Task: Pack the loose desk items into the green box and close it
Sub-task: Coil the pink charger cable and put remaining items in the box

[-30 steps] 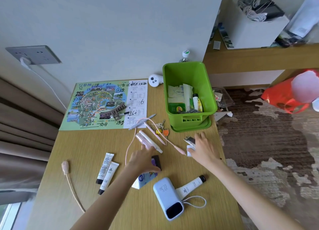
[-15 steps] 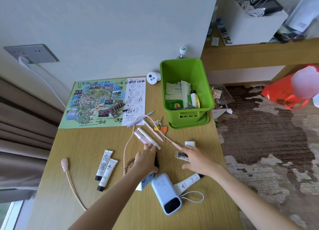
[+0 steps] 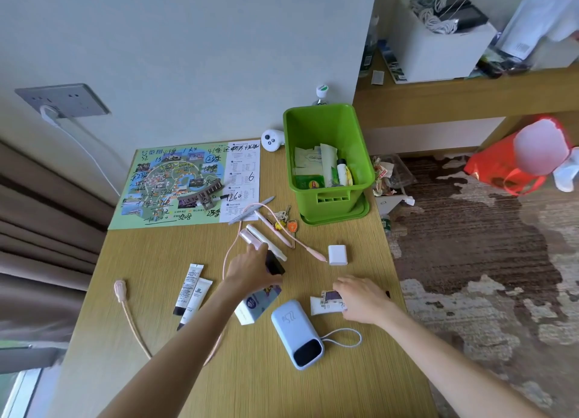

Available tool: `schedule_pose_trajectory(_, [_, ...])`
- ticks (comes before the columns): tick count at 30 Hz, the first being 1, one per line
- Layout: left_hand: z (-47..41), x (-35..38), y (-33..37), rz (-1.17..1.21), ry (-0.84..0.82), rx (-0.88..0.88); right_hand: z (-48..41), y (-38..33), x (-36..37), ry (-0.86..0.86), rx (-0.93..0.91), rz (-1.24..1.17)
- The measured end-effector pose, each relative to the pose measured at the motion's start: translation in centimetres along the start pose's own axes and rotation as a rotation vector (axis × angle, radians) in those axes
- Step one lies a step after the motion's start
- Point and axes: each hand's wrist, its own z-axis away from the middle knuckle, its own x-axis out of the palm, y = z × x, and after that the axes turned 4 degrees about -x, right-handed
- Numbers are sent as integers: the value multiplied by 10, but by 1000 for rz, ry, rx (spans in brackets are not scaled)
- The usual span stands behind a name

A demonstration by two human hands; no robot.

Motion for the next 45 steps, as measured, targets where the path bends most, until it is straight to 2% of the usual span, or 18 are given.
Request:
schedule_pose_trajectory(3, [1,-1,-8,164,-59,-33,7,5,-13,39,81,-144])
schedule_pose_trajectory(6, [0,-18,-13,470,-113,-48,15,10,-40,147,151,-416])
schedule_pose_trajectory(10, [7,-72,-14,830,-232,34,19,9,-98,294,146,-712])
schedule_pose_trajectory(16, [13,-141,-8,1122,-223,100,1,12,-182,471,113,-929])
schedule_pose_trajectory(18, [7,-153,-5,1219,-235,118,-11,20,-202,523,140,-892])
schedule_pose_trajectory(24, [-24,-170,2,1506,-313,5,-57,51,-235,555,341,-691])
schedule_pose_trajectory(28, [-53,-171,1,1531,-251,50,-94,66,-241,456,403,-524])
schedule_pose_trajectory(36, [-110,-159,-14,1506,-150,3,-178,85,-225,335,484,-425])
schedule_pose_trajectory(45, [-142,-141,-17,1407,-153,-35,-232,101,-208,330,541,-267])
